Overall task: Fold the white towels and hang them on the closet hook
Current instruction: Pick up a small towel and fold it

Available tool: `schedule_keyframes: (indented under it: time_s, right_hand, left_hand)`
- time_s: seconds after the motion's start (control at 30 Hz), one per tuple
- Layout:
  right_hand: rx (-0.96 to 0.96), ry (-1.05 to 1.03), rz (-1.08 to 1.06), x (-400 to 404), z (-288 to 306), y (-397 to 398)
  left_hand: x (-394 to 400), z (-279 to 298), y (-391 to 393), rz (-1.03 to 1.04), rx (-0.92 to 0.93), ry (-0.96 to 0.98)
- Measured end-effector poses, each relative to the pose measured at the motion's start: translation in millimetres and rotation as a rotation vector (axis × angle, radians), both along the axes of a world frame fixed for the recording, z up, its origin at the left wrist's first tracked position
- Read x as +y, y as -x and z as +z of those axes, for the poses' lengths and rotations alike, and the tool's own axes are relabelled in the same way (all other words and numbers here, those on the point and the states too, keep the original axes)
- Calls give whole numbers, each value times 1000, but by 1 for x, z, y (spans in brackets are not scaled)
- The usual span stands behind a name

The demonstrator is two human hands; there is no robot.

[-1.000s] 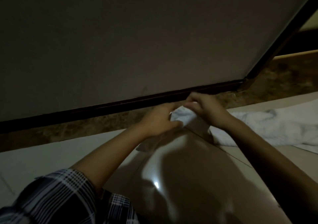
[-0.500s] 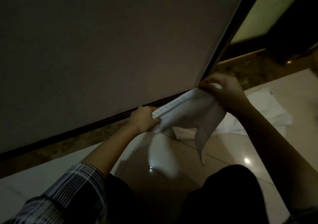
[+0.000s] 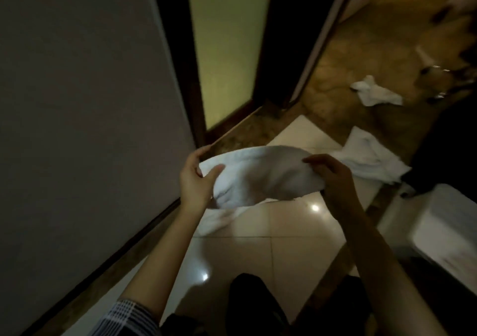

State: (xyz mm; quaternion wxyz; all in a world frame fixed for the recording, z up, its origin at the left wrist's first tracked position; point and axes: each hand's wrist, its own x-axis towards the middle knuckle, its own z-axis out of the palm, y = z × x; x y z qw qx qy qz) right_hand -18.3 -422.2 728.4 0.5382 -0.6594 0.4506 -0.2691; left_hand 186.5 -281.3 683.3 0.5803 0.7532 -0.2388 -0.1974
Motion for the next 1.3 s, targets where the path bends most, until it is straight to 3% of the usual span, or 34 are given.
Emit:
schedule_keyframes:
  time_s: [0.23,0.37,0.53,0.7,0.9,1.0,1.13,1.3]
  right_hand:
    - [22,60,9,-4,111,87]
    - [311,380,-99,2,139,129]
    - [679,727,-328,15,160,174]
    - [747,857,-313,36,187,203]
    - [543,444,-749,80,202,241]
    - [912,237,-687,94,205,253]
    - [639,204,-911,122,216,255]
    - [650,203,-1107,157,228,261]
  left_hand:
    - [-96,118,104,-562,-195,187]
    - [-133,141,157,-848,-161,310]
    - [-165,166,219,-1149,-269,346]
    - [-179,182,272,-1451,-191,364]
    - [-195,188,320,-1570,47,223]
    - [-190,193,339,-1778,74,205]
    - [-166,209,371,-2026,-20,148]
    - [-124,234,393,-2200,464,44]
